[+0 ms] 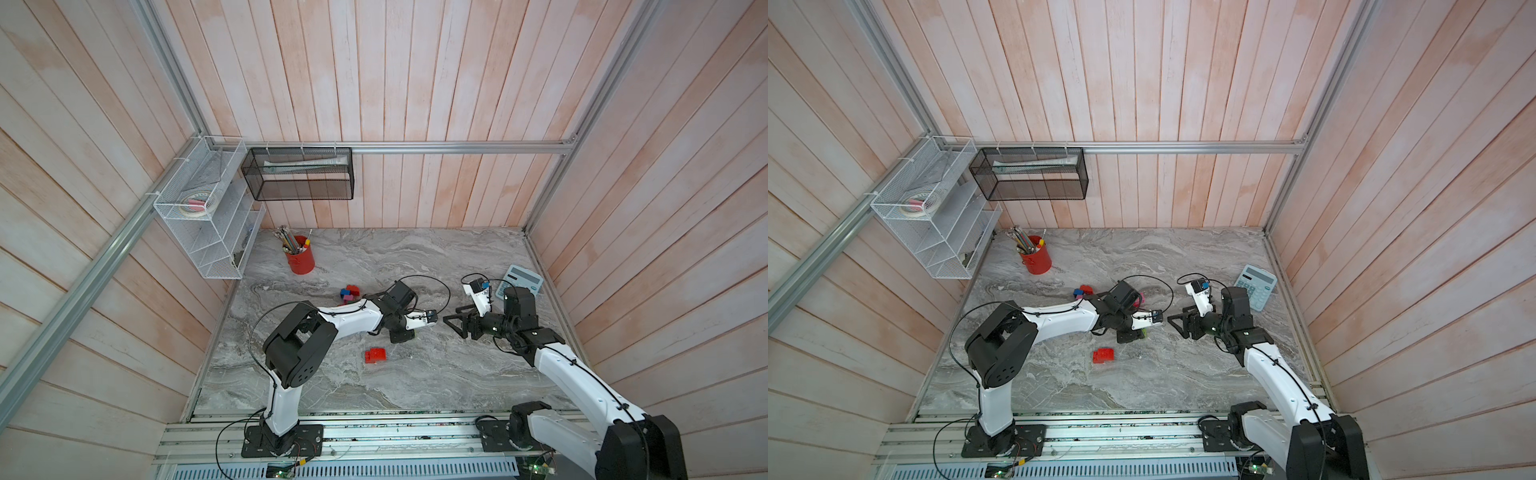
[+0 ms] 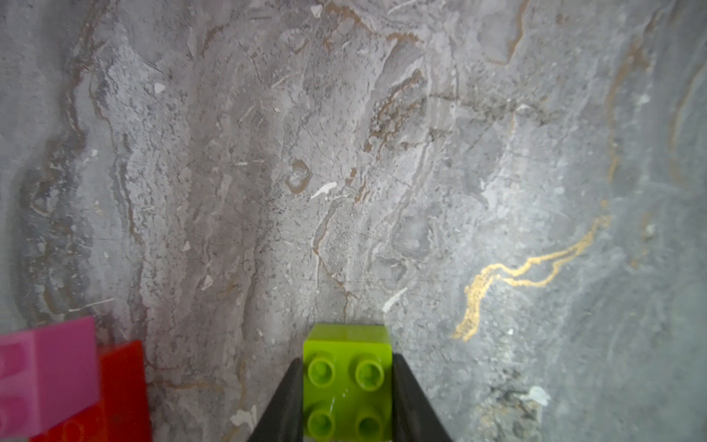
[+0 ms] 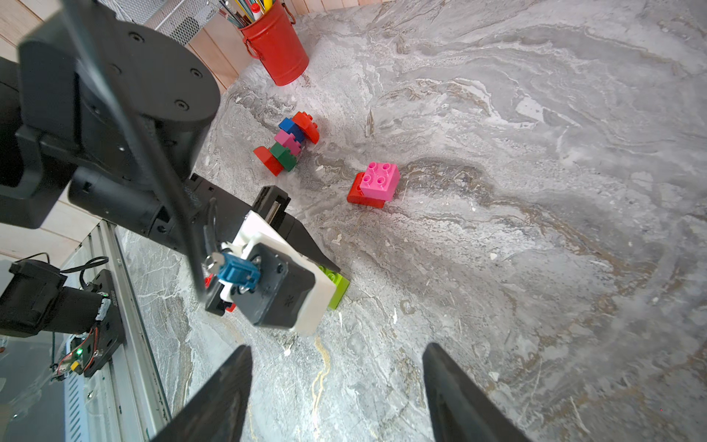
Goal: Assemble the letter s with lego
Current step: Pick up the lego brick from the center of the board, then assemble the lego brick with the lego brick.
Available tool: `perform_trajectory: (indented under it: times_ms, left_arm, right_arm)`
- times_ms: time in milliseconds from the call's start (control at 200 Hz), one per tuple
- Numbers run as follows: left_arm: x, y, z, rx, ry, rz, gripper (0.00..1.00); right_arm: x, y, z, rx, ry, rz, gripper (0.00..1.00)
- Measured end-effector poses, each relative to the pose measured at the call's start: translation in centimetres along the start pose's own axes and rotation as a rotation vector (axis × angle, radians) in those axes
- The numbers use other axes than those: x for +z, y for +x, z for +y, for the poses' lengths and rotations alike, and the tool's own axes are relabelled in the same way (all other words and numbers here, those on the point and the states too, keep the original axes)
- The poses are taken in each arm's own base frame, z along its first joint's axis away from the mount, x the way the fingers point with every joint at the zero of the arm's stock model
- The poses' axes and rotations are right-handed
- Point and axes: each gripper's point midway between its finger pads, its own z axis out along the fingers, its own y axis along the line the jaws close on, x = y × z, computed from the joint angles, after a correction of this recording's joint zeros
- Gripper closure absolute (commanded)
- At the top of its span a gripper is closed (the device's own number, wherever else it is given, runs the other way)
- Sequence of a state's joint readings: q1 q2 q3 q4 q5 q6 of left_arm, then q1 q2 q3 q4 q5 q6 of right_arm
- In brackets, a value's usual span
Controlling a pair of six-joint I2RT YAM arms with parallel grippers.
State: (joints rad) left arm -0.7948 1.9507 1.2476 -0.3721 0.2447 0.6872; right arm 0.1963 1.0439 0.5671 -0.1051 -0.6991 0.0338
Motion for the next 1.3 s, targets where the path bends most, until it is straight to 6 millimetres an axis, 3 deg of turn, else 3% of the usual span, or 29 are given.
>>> perform_trajectory:
  times_ms: [290, 615, 830, 975, 1300]
  left_arm:
    - [-0.8, 0.0, 1.1, -0.019, -0.009, 0.016, 0.7]
    - [-4.7, -1.3, 7.6, -0.129, -0.118, -0.031, 0.7]
    - [-6.6, -2.5, 10.3, -0.165, -0.163, -0.063, 0.7]
    - [-6.2, -2.6, 11.5, -0.19, -0.168, -0.062, 0.7]
    - [-3.4, 0.0, 10.6, -0.229, -0.1, 0.026, 0.7]
  right_arm:
    - [0.1, 0.2, -0.2, 0.025, -0.006, -0.016, 0.28]
    - [0.9, 0.3, -0.9, 0.112, -0.026, -0.056, 0.28]
    - [1.4, -0.7, -0.9, 0.139, -0.06, -0.089, 0.28]
    - [1.8, -0.6, -1.1, 0.158, -0.077, -0.084, 0.27]
    - [2.3, -0.2, -1.4, 0.173, -0.092, -0.07, 0.27]
